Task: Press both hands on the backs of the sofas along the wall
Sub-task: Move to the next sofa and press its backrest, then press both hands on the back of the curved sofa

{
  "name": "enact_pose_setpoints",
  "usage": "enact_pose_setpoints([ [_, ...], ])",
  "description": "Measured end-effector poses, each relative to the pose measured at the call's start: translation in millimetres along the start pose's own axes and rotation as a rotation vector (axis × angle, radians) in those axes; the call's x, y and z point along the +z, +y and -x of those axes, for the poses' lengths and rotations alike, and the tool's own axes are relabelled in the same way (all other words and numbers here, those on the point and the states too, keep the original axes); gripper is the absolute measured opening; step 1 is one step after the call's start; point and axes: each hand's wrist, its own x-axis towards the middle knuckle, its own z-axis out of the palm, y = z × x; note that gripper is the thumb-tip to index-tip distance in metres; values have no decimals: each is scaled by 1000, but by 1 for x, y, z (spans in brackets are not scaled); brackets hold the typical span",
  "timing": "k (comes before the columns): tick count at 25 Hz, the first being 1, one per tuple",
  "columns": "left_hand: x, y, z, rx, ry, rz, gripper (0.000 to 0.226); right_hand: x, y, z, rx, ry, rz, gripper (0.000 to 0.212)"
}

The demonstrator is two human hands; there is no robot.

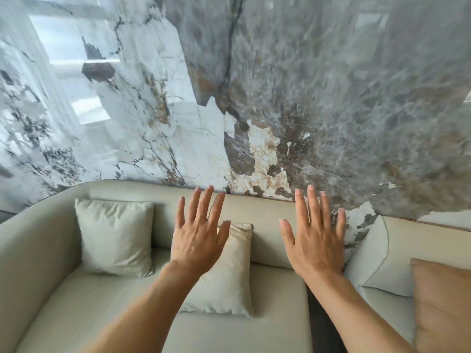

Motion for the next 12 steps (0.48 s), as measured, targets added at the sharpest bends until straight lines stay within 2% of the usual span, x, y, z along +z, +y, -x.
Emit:
enact_pose_setpoints([
  [3,-58,-20,24,-44,59,-34,60,-49,-28,18,-20,103,-73,67],
  [6,-103,-50,54,-73,95,-80,60,-83,-63,38,-82,138,-117,67],
  [12,-143,-122,93,-130,106,-105,58,-89,-127,57,-103,122,-149,68],
])
